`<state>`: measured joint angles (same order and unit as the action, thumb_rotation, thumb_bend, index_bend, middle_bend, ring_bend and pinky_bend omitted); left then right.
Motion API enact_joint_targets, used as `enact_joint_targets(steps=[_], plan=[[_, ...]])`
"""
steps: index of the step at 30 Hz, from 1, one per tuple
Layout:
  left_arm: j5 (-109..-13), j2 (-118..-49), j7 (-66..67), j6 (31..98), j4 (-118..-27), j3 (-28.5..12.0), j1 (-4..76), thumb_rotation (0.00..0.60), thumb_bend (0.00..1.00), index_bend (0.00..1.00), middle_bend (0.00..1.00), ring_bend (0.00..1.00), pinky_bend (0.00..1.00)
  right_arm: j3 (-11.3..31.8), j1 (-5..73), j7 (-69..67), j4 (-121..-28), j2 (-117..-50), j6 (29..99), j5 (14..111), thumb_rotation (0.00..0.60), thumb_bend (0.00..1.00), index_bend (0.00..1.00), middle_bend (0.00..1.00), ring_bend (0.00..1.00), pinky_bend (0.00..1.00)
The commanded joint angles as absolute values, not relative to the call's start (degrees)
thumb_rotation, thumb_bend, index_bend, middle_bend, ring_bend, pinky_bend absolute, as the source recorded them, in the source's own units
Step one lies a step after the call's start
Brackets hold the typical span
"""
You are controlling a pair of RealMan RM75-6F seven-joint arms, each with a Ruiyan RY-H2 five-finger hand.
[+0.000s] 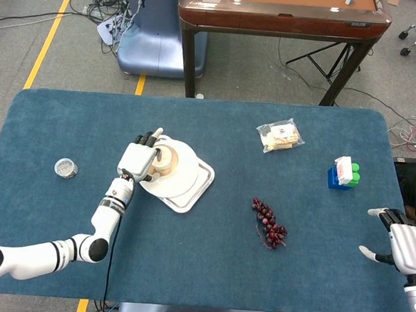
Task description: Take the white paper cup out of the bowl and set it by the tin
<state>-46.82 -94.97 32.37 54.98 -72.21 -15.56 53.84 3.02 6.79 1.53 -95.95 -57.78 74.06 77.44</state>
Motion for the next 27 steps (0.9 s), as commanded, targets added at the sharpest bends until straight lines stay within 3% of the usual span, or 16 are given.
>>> enact_joint_targets(steps=[1, 17, 27], plan=[[-46.6, -95.1, 32.5, 55.0, -71.9, -15.5, 53.9, 0.6, 0.24, 0.49, 0.0, 0.0, 0.1, 3.0, 6.8, 1.5, -95.9, -57.8, 74.0, 77.4, 0.6, 0.05, 0.29, 0.28, 0.19, 0.31], [-46.7, -96.2, 32.3, 54.8, -69.6, -14.9, 53.9, 0.6, 0.37, 0.51, 0.0, 0.0, 0.1, 3.1, 7.0, 1.4, -95.8, -57.7, 73.6, 77.1, 0.6, 0.04, 0.29, 0.28, 0.19, 0.31], [-47.1, -96.8, 32.3, 54.7, -68.9, -14.7, 53.8, 0.6, 0.37, 0.52, 0.0, 0.0, 0.1, 3.1, 6.9, 1.0, -95.7, -57.6, 73.8, 77.2, 0.6, 0.05, 0.29, 0.28, 0.19, 0.31]])
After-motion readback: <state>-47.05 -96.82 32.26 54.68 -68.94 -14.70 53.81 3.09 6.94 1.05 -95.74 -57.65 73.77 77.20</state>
